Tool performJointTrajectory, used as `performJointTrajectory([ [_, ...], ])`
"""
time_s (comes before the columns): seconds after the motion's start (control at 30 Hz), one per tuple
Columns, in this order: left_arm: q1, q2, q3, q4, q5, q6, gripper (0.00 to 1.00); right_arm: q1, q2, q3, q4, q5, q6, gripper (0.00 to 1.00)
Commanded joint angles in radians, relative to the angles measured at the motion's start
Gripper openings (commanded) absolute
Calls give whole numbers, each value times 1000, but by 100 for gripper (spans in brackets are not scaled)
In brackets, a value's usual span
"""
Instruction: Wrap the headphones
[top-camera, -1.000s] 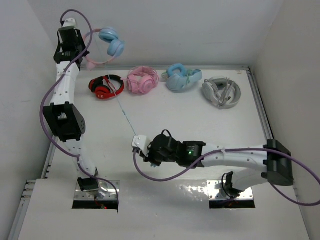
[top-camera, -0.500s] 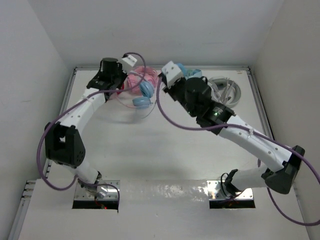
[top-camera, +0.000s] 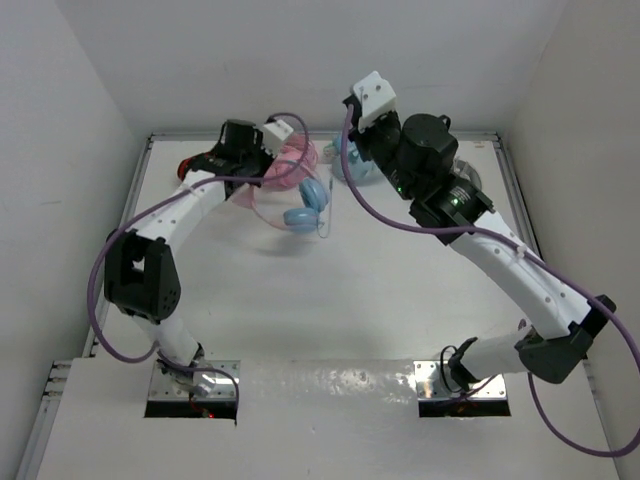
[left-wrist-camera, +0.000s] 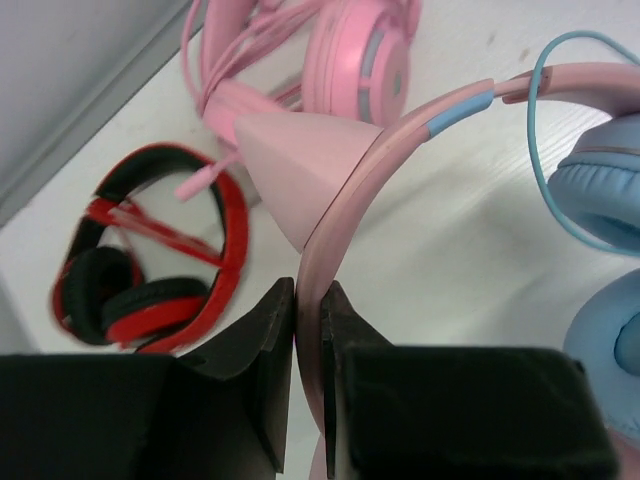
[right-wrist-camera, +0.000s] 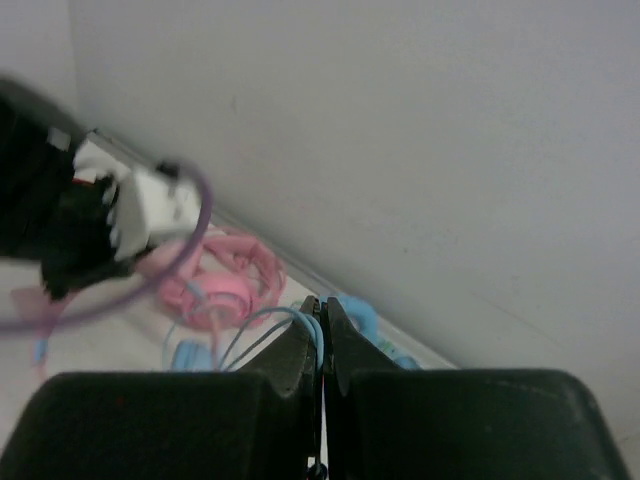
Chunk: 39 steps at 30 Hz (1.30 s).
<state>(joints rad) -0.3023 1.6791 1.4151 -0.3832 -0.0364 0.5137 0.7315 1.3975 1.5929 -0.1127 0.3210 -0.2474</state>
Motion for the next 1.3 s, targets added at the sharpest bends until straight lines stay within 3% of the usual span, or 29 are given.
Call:
performJointTrajectory([
  [0.0,97,16,210,-17,249,-227,0,3,-83,-181,11,-34,25,0],
  [0.1,181,37,303,-68,406,-317,0,3,-158,-357,76,13,31,0],
  [0.23,226,44,369,-158,565,-354,0,2,-195,-476,102,70,23,0],
  [0.33,258,45,387,-178,770,-447,0,-12,-219,-537,142,118,55,0],
  [0.5,282,51,400,-93,972,-647,0,-20,-215,-637,205,64,118,0],
  [0.57,282,38,410,-74,971,-711,0,-17,-163,-645,202,26,141,0],
  [0.7,285,-13,392,9,839,-808,0,75,-75,-674,249,-22,185,0],
  [0.87,285,-87,361,61,460,-820,0,311,24,-630,248,12,125,0],
  [0.9,285,-88,367,66,346,-804,0,334,26,-622,243,-11,129,0],
  [1.1,288,-10,499,79,-1,-683,0,479,-26,-590,208,1,135,0],
  [1.27,298,97,602,135,-192,-595,0,575,-74,-591,151,3,163,0],
])
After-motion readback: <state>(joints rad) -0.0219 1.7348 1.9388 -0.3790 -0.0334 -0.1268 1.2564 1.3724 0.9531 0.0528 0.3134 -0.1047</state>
